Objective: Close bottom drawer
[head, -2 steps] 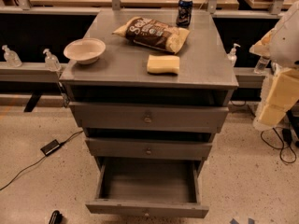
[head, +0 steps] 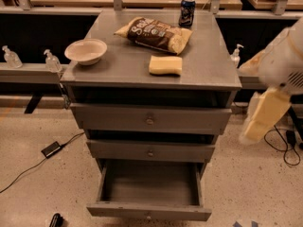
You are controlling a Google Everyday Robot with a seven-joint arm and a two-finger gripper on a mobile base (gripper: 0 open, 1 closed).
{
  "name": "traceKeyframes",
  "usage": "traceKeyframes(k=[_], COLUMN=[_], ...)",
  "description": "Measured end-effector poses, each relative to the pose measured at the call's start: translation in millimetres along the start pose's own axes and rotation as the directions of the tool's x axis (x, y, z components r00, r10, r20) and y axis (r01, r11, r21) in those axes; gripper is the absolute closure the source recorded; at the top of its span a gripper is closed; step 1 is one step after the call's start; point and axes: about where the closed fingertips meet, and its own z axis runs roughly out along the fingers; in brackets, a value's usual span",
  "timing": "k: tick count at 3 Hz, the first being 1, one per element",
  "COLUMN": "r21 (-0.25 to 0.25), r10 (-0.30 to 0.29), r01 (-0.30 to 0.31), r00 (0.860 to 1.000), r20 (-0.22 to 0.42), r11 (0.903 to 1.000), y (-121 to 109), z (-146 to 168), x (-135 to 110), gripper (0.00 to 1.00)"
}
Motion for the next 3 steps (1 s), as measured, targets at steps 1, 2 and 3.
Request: traceKeyframes(k=[1,2,3], r21=[-0.141,-0.167,-0.167], r10=[0.044,0.087,0.084], r01=[-0.018,-0.040,-0.038], r00=[0.981,0.956,0.958], r20=[0.189,0.281,0.276], r11=[0.9899,0.9852,0.9852], y=[21,18,20], z=[96,109,104], x=[-1,-18,-19], gripper=[0.00,0.00,0.00])
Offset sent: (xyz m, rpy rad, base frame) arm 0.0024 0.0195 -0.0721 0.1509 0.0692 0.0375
